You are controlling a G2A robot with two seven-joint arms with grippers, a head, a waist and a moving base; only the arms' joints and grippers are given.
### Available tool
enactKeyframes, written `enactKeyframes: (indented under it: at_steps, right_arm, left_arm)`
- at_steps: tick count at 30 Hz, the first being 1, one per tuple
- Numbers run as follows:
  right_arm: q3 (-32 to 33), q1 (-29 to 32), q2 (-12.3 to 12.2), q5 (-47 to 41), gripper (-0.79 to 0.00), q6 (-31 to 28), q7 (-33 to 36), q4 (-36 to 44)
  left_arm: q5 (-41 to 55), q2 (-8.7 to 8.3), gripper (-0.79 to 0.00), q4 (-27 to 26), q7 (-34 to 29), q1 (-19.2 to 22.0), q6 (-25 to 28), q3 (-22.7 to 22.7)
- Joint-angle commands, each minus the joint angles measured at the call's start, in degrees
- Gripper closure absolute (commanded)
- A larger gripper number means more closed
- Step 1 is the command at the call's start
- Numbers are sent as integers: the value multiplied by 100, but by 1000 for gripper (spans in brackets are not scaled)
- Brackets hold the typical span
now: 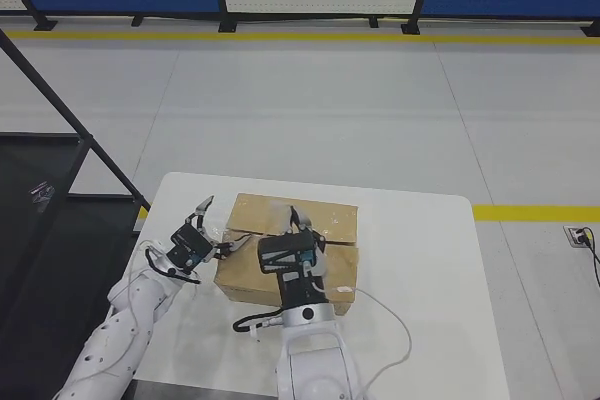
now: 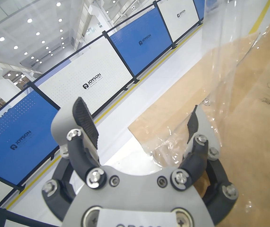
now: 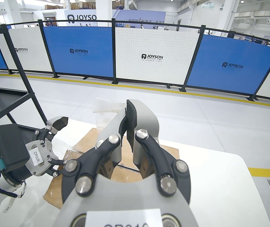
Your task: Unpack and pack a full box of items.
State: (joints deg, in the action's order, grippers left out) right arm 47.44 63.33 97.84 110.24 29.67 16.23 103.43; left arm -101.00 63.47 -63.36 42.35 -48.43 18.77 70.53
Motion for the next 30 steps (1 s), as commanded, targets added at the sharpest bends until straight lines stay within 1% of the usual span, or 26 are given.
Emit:
enactKeyframes:
  at_steps: [1, 5, 12, 27, 30]
  right_arm:
    - [8, 4, 15, 27, 0, -33, 5, 2]
    - [24, -14, 53, 47, 0, -82, 23, -24]
    - [40, -52, 123, 91, 0, -113, 56, -83]
    - [48, -30, 240, 398, 0, -285, 96, -73]
    - [100, -36, 262, 540, 0, -248, 227, -128]
  left_arm:
    - [46, -14, -785, -45, 22, -33, 39, 54]
    - [57, -50, -785, -141, 16, -99, 117, 157]
    - [-141, -115, -785, -123, -78, -107, 533, 195]
    - [29, -59, -785, 232, -327, 116, 505, 2]
    - [117, -47, -785, 256, -352, 149, 542, -24]
